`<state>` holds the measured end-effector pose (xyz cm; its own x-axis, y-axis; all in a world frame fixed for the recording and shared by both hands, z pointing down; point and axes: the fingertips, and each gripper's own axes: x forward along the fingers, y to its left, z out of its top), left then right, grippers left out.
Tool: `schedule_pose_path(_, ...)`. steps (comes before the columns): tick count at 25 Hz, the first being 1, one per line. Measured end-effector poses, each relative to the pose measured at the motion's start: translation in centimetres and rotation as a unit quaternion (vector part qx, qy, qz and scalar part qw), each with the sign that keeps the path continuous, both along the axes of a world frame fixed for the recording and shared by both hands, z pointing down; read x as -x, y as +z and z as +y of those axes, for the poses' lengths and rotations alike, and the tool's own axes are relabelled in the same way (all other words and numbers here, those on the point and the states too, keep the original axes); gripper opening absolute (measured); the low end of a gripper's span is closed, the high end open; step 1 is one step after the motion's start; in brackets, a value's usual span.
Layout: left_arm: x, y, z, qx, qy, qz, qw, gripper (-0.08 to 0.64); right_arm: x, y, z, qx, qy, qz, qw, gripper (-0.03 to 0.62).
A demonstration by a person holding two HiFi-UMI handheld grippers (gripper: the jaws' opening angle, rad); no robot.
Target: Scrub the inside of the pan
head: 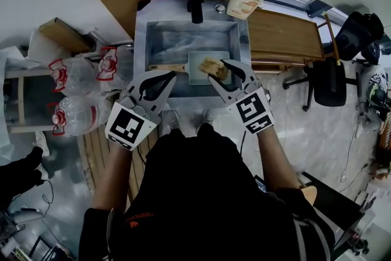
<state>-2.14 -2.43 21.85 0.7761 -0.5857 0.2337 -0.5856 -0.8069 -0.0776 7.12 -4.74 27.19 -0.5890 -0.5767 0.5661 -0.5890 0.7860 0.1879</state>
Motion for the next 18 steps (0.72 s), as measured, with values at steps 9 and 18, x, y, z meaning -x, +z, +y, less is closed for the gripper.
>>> schedule_pose_path(9,-0.1,-0.3,0.0,0.002,0.004,0.011,0.9999,0.018,0.5,-1.9,0.2,-0.020,0.013,-0.032,0.999,0.193)
schedule_pose_path(18,-0.4,-0.1,0.0,0.007,0.008,0.017,0.9998,0.018,1.2,-1.8,0.5,-0.021,0.002,-0.024,0.999,0.193)
